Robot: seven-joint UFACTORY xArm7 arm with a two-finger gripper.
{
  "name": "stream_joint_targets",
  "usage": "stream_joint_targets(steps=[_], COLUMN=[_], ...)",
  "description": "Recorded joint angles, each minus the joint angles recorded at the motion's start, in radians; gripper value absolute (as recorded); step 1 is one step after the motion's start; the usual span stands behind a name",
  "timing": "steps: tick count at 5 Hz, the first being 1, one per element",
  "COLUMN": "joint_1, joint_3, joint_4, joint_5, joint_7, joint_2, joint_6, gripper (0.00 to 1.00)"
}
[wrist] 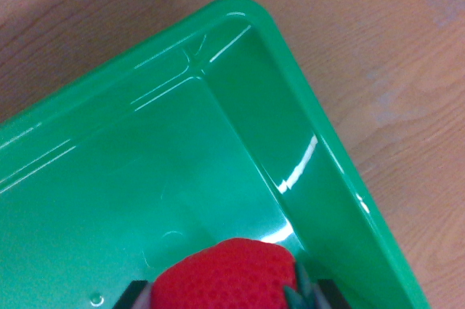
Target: Pick fruit
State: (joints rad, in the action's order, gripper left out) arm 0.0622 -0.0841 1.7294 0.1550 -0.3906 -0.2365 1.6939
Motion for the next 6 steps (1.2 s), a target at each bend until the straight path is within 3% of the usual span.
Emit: stream_joint_targets(steps=[6], joint_1=[-0.0012], joint_3=[0.000], joint_4=[0.047], joint_5=[-0.0012], joint_7=[0.009], joint_2=[0.019], joint_6=[0.065], gripper=[1.00])
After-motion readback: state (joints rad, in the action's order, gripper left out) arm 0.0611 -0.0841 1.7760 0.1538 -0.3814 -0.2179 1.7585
